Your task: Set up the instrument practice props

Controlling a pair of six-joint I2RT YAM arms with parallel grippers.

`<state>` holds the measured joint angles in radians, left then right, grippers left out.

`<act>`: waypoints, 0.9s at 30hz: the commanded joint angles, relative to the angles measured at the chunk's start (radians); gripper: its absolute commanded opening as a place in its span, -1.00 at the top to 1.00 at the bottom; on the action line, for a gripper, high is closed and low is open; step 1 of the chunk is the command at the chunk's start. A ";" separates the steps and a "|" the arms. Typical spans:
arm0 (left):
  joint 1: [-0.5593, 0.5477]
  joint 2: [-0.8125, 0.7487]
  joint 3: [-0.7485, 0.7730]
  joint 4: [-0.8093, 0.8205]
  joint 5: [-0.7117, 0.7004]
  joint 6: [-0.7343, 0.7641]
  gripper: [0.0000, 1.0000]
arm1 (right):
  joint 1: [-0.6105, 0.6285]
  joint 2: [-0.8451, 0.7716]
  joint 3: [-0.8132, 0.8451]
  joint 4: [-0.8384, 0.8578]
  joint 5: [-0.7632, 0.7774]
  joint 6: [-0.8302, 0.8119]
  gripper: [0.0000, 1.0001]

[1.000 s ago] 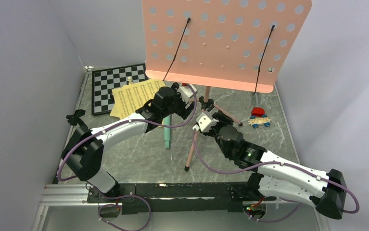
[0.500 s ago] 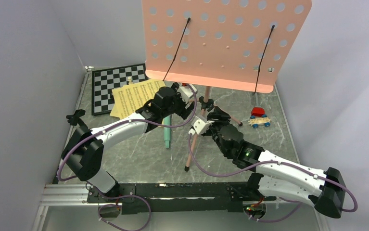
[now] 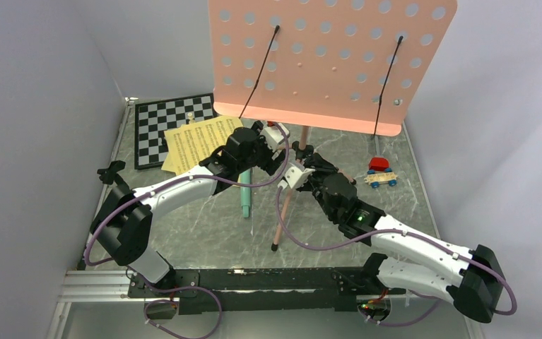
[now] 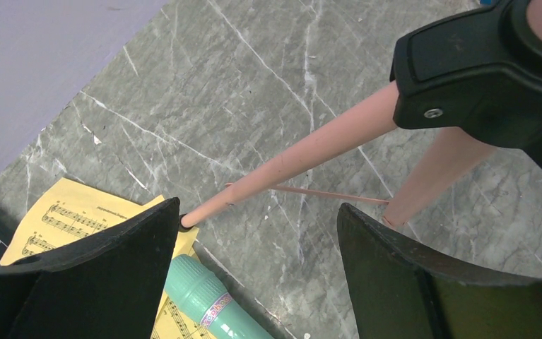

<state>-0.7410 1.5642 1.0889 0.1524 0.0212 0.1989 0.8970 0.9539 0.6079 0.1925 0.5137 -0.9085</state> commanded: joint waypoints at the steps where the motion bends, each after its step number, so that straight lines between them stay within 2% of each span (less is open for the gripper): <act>1: -0.003 -0.006 0.021 0.029 -0.004 0.013 -0.73 | -0.020 0.003 0.043 -0.003 -0.051 0.065 0.66; 2: -0.003 -0.005 0.023 0.028 -0.004 0.014 -0.73 | -0.022 -0.005 0.042 -0.012 -0.060 0.088 0.87; 4: -0.003 -0.002 0.026 0.026 -0.001 0.014 -0.72 | -0.028 -0.027 0.030 -0.016 -0.080 0.146 1.00; 13: -0.003 0.005 0.035 0.019 0.004 0.013 -0.72 | -0.089 -0.181 -0.067 0.031 -0.235 0.526 0.98; 14: -0.003 0.005 0.035 0.019 0.006 0.013 -0.72 | -0.091 -0.193 -0.064 0.022 -0.234 0.538 0.67; 16: -0.004 0.005 0.036 0.019 0.009 0.011 -0.72 | -0.090 -0.212 -0.061 0.010 -0.223 0.534 0.30; 18: -0.003 0.007 0.036 0.019 0.010 0.010 -0.72 | -0.090 -0.222 -0.060 -0.005 -0.224 0.495 0.09; 21: -0.004 0.010 0.038 0.024 0.011 0.007 -0.72 | -0.090 -0.204 -0.050 -0.019 -0.214 0.413 -0.03; 27: -0.003 0.010 0.036 0.027 0.012 0.005 -0.72 | -0.087 -0.093 0.015 -0.055 -0.194 0.274 -0.04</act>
<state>-0.7410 1.5688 1.0889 0.1520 0.0219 0.2005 0.8078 0.8074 0.5564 0.1528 0.3126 -0.5308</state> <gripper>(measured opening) 0.862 0.521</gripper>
